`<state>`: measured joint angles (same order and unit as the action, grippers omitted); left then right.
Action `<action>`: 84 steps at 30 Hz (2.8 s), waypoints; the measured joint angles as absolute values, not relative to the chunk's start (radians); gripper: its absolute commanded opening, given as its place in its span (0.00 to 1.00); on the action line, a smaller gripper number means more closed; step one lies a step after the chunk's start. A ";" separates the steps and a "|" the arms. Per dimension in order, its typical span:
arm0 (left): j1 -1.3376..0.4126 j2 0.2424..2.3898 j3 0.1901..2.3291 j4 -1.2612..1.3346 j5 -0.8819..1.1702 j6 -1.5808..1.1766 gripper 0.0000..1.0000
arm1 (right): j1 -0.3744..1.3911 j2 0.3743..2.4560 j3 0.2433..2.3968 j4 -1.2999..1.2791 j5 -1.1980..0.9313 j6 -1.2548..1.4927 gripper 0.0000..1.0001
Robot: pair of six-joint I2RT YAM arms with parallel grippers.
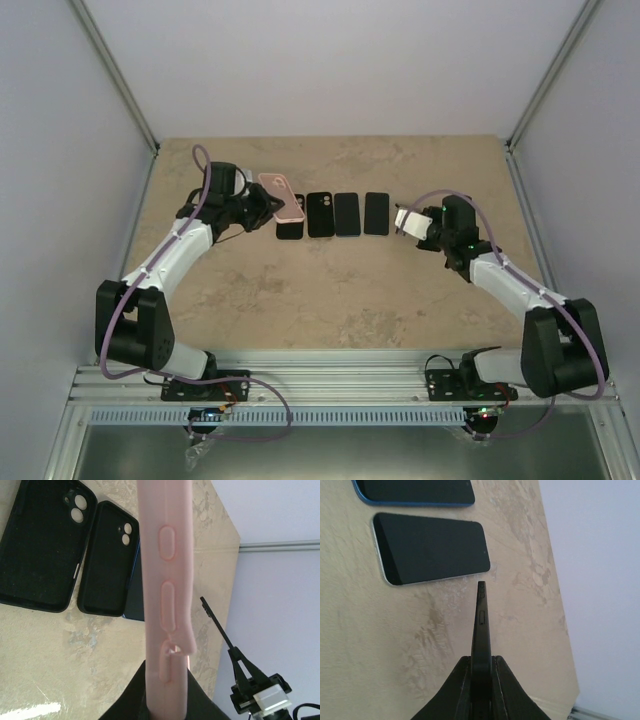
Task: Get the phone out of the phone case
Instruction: Place the phone at the center of the board.
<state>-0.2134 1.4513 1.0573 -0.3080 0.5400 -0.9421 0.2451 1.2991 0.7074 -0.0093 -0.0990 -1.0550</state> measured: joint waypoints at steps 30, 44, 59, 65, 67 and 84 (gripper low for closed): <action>-0.193 1.451 1.056 -0.307 0.540 -0.947 0.00 | 0.266 1.599 0.483 0.636 0.030 -1.252 0.16; -0.190 1.451 1.056 -0.300 0.545 -0.959 0.00 | 0.341 1.806 0.338 1.015 0.134 -1.344 0.25; -0.182 1.451 1.056 -0.299 0.549 -0.962 0.00 | 0.336 1.866 0.414 1.034 0.116 -1.370 0.21; -0.175 1.451 1.055 -0.299 0.551 -0.962 0.00 | 0.318 1.867 0.484 0.986 0.084 -1.377 0.28; -0.173 1.451 1.055 -0.299 0.551 -0.962 0.00 | 0.315 1.865 0.495 0.961 0.076 -1.379 0.37; -0.171 1.451 1.053 -0.296 0.555 -0.960 0.00 | 0.286 1.711 0.641 0.484 -0.065 -1.309 0.85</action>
<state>-0.1711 1.4513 1.0534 -0.2958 0.5552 -0.9596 0.2855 1.7115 0.6407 0.4839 -0.0650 -1.3087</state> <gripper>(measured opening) 0.077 0.822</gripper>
